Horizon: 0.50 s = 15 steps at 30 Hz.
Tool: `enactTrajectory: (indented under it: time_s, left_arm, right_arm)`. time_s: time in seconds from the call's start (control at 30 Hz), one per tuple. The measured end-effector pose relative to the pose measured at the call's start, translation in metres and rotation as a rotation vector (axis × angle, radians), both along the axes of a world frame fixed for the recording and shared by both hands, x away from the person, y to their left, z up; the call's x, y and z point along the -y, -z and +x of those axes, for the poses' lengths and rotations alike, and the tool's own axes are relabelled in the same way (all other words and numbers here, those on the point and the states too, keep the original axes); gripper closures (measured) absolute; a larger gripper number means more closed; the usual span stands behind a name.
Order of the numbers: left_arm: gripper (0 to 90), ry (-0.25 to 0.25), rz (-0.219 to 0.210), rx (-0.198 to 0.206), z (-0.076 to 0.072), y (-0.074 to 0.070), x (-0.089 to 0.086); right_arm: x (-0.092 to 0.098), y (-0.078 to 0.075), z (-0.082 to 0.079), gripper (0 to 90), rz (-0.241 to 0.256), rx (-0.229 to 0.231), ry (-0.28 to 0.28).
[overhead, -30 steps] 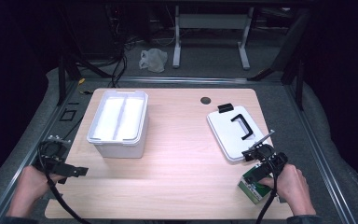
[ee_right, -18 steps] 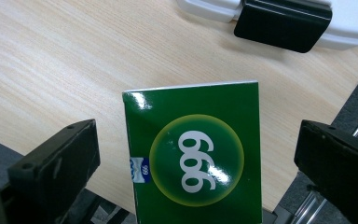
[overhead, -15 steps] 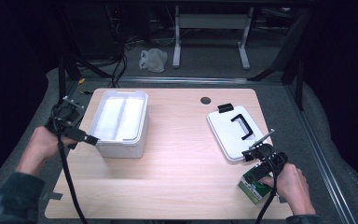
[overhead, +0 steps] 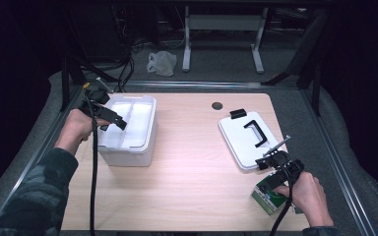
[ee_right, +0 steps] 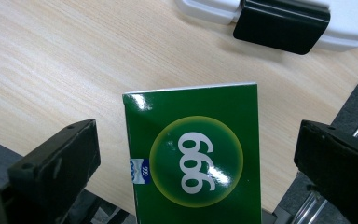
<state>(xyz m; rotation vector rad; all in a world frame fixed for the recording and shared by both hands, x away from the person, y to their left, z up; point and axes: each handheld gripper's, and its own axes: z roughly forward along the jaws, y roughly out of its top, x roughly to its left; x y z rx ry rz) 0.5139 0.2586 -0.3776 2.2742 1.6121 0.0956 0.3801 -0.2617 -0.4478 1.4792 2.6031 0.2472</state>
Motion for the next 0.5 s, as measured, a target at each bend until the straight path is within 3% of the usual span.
enactTrajectory:
  time_s: [0.07,0.33,0.47,0.5]
  left_arm:
    - [0.7,-0.020,-0.010,-0.022,0.011,0.007,0.003]
    - [8.1,-0.047,0.003,-0.053,0.028,0.021,0.013]
    - [24.6,-0.064,0.013,-0.052,0.033,0.026,0.017]
    - [32.2,-0.074,0.021,-0.045,0.035,0.028,0.019]
  right_arm:
    - [0.001,-0.003,-0.002,0.0,0.009,0.013,0.004]
    - [-0.001,-0.005,-0.002,0.0,0.009,0.024,-0.001]
    - [0.000,-0.006,-0.002,0.4,0.008,0.021,-0.001]
    - [0.000,-0.006,-0.002,0.7,0.007,0.020,0.002]
